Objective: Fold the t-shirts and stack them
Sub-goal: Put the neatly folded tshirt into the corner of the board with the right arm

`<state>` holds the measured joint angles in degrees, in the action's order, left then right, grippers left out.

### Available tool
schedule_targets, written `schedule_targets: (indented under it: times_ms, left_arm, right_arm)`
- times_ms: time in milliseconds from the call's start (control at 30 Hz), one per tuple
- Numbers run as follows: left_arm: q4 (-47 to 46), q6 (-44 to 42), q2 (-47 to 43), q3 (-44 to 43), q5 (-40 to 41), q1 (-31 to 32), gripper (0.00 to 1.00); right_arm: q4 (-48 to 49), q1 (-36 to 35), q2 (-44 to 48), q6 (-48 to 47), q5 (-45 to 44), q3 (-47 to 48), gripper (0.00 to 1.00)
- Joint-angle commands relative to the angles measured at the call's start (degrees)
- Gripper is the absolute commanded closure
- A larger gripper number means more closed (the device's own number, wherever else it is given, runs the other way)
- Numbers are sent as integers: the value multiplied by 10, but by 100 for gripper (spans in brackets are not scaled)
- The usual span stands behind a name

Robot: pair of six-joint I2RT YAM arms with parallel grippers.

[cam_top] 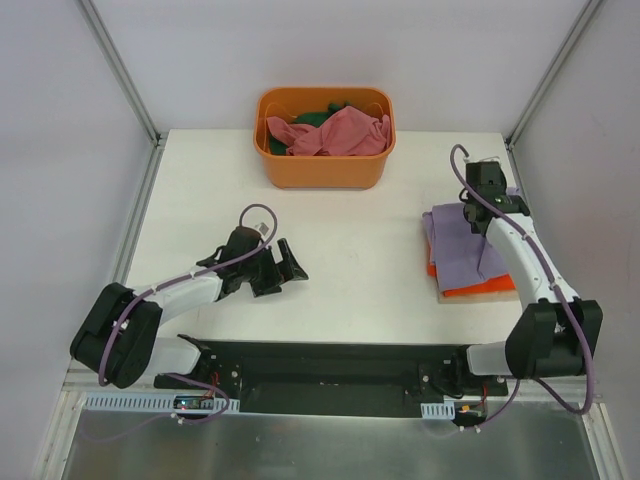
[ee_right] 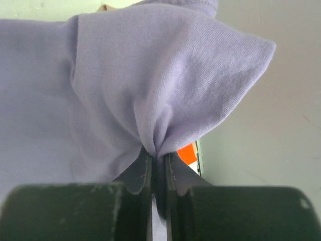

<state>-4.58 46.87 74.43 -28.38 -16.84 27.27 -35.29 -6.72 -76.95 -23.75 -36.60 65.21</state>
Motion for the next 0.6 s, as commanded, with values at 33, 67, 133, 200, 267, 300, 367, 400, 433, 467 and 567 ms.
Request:
schedule_targets:
  times_ms: [33, 67, 133, 200, 267, 300, 367, 400, 433, 467, 567]
  left_arm:
    - [66, -39, 25, 14, 22, -16, 1]
    - [65, -40, 25, 14, 19, -19, 1]
    - [65, -43, 24, 14, 15, -23, 1]
    - [66, -46, 21, 11, 11, -27, 1]
    - [69, -47, 19, 10, 10, -27, 1]
    - [69, -48, 15, 10, 10, -27, 1]
    - [70, -47, 10, 10, 12, -27, 1]
    - [70, -46, 6, 11, 13, -27, 1]
    - [71, -46, 4, 12, 14, -27, 1]
    - [71, -47, -1, 12, 14, -27, 1]
    - [82, -48, -17, 12, 16, -27, 1]
  right_arm:
    - [49, 52, -40, -10, 28, 11, 78]
    - [49, 58, -48, -5, 22, 13, 53]
    - [35, 65, -63, 11, 5, 24, 9]
    - [18, 65, -68, 33, -17, 43, 4]
    - [7, 65, -64, 56, -27, 57, 4]
    - [-1, 65, -59, 69, -26, 65, 4]
    - [-14, 65, -45, 88, -15, 71, 4]
    - [-17, 65, -35, 101, -6, 68, 4]
    - [-21, 65, -23, 112, 9, 62, 4]
    - [-22, 65, -10, 123, 28, 53, 4]
    - [-7, 65, 43, 147, 116, 13, 4]
